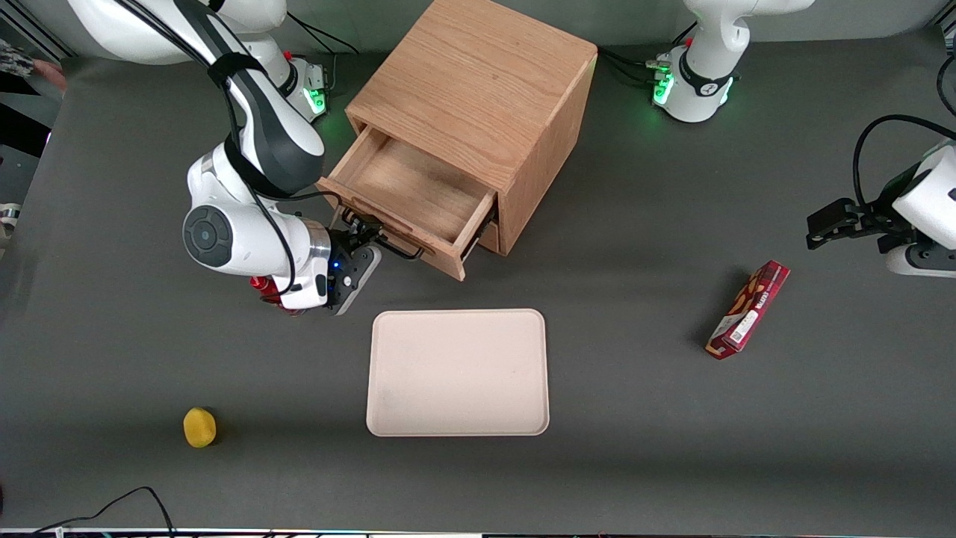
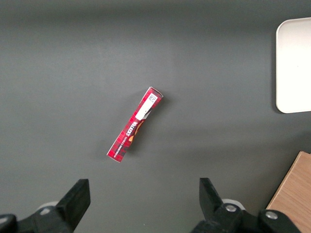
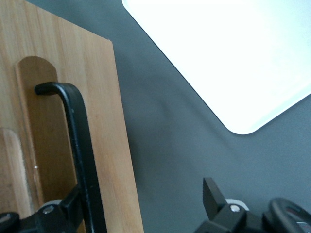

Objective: Open upper drawer
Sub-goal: 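Pull the handle outward with the right gripper, sliding the drawer open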

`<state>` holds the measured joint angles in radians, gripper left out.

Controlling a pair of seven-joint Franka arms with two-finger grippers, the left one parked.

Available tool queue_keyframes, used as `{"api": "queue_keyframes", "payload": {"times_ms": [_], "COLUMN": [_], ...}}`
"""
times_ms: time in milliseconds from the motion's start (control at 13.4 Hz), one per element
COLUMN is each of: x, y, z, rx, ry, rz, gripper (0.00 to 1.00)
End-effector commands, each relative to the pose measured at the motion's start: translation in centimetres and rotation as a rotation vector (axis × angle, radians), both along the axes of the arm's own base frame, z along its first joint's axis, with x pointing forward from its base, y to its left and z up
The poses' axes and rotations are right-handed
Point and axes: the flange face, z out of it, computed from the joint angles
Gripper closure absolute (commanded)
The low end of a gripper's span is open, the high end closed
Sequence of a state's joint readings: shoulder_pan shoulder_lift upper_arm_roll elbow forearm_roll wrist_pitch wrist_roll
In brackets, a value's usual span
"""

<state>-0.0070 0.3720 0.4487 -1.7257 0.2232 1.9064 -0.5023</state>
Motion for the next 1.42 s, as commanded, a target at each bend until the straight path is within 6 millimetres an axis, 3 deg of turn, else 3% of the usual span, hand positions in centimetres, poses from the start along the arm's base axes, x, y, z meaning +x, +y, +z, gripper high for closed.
{"api": "queue_keyframes", "payload": {"times_ms": [0, 597, 970, 1343], "x": [1.8, 4.2, 6.0, 7.0], "y": [-0.9, -3.1, -4.7, -5.0], "z": [0.2, 1.4, 1.0, 0.8], "rx": [0.003, -0.026, -0.034, -0.044], "ry": [-0.019, -0.067, -0.093, -0.106], "rz": [0.041, 0.086, 0.101, 0.106], "gripper": [0.0, 0.0, 0.0, 0.0]}}
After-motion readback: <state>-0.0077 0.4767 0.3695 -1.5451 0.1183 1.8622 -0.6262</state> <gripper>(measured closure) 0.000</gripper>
